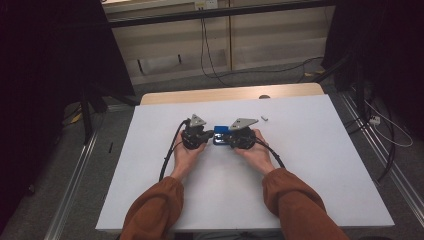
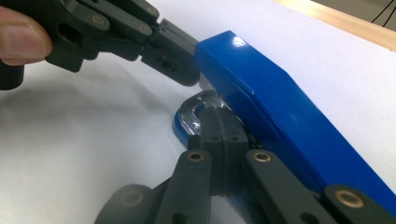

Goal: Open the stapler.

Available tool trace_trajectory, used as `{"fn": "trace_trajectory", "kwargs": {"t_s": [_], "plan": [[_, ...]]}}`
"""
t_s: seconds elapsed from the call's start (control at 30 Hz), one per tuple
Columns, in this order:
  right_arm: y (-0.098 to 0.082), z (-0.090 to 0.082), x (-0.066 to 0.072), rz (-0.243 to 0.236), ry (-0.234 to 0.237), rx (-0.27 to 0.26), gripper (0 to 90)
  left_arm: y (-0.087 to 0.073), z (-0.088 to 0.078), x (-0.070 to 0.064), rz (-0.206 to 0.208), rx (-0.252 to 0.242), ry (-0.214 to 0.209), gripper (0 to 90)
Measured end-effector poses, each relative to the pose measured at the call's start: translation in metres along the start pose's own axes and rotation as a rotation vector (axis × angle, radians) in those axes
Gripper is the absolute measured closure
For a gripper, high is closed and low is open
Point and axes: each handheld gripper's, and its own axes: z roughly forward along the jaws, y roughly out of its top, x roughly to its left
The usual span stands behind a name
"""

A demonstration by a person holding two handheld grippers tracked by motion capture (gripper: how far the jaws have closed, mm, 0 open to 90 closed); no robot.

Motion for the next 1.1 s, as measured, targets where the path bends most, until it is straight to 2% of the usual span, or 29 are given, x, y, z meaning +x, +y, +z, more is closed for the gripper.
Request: {"fn": "trace_trajectory", "kwargs": {"t_s": [0.03, 0.2, 0.43, 0.5, 0.77, 0.8, 0.83, 0.87, 1.1], "plan": [[0.0, 0.0, 0.0, 0.002, 0.0, 0.0, 90.0, 0.0005, -0.0007, -0.0004, -0.01, -0.008, -0.008, 90.0], [-0.0001, 0.0001, -0.0003, 0.008, 0.0, 0.0, 90.0, 0.001, -0.001, -0.0009, -0.003, -0.007, -0.002, 90.0], [-0.0001, 0.0002, 0.0, 0.003, -0.002, 0.0, 90.0, 0.0011, -0.0008, -0.001, -0.02, -0.009, -0.009, 90.0], [-0.0001, 0.0003, 0.0, 0.003, -0.002, 0.0, 90.0, 0.0013, -0.0009, -0.001, -0.009, -0.009, -0.002, 90.0], [0.0, 0.0003, 0.0002, -0.006, -0.003, 0.001, 90.0, 0.0013, -0.001, -0.0009, -0.013, -0.009, -0.004, 90.0], [0.0, 0.0003, 0.0008, -0.009, -0.007, 0.001, 90.0, 0.0021, -0.0024, -0.0005, -0.032, -0.027, -0.02, 90.0], [0.0, 0.0004, 0.0008, -0.006, -0.012, 0.0, 90.0, 0.0021, -0.0024, -0.0005, -0.032, -0.027, -0.02, 90.0], [-0.0001, 0.0004, 0.0006, -0.004, -0.015, 0.0, 90.0, 0.0048, -0.0049, -0.0003, -0.041, -0.051, -0.03, 90.0], [-0.0002, 0.0003, 0.0003, 0.002, -0.024, 0.0, 90.0, 0.0068, -0.0071, -0.0019, -0.041, -0.061, -0.027, 90.0]]}}
